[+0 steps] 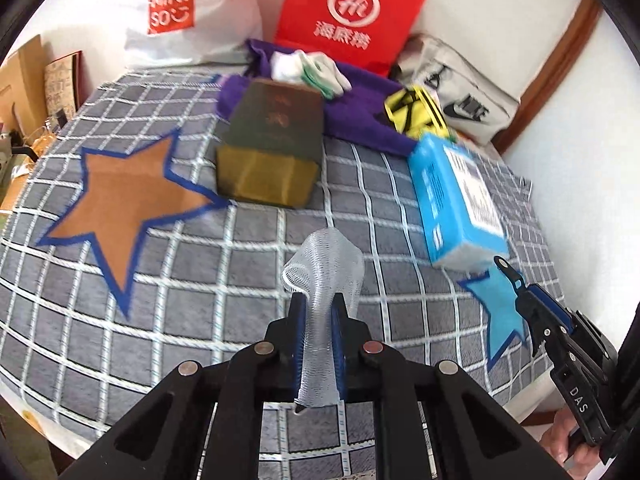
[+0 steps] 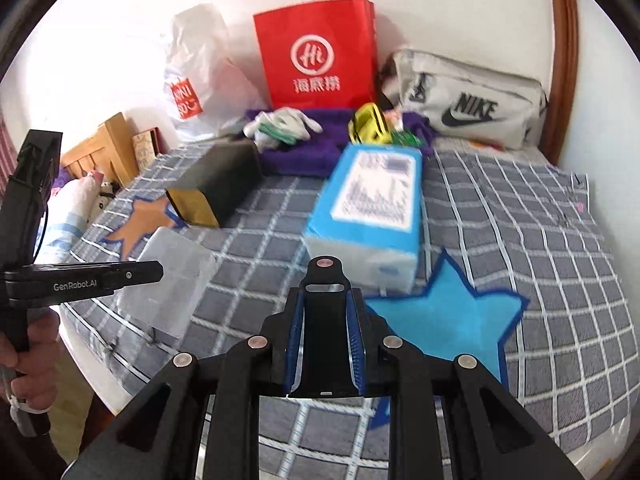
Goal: Organize soft objects
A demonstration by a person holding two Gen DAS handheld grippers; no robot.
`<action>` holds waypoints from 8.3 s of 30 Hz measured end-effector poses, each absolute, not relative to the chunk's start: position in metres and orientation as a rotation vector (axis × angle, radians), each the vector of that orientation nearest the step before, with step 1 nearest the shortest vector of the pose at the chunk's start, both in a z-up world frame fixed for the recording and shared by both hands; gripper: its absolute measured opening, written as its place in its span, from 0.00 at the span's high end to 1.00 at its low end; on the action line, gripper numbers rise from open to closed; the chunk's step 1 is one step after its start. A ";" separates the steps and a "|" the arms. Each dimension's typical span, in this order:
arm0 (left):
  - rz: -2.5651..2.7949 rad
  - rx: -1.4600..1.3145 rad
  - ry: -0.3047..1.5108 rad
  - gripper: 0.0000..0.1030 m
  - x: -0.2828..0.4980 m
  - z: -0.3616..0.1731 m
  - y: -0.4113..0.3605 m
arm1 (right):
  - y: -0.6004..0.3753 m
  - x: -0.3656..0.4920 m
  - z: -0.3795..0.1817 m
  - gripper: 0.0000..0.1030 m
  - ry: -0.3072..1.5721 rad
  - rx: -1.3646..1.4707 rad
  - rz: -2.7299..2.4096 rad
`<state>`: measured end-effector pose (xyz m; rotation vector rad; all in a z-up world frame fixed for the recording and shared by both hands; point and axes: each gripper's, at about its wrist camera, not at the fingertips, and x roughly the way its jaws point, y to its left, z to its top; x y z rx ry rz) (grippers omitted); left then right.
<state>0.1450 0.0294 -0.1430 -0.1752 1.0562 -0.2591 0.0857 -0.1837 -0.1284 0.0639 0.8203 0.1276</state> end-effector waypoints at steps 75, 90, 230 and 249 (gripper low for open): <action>-0.249 -0.128 1.041 0.88 0.420 -0.125 -0.041 | -0.188 0.392 -0.140 0.79 0.880 0.091 0.270; -0.281 -0.144 1.086 0.88 0.428 -0.142 -0.049 | -0.204 0.404 -0.164 0.78 0.945 0.172 0.277; -0.167 0.006 0.792 0.09 0.016 0.006 0.005 | -0.188 -0.026 -0.005 0.02 0.709 0.085 -0.007; -0.165 0.007 0.792 0.09 0.017 0.006 0.005 | -0.190 -0.026 -0.005 0.02 0.705 0.086 -0.007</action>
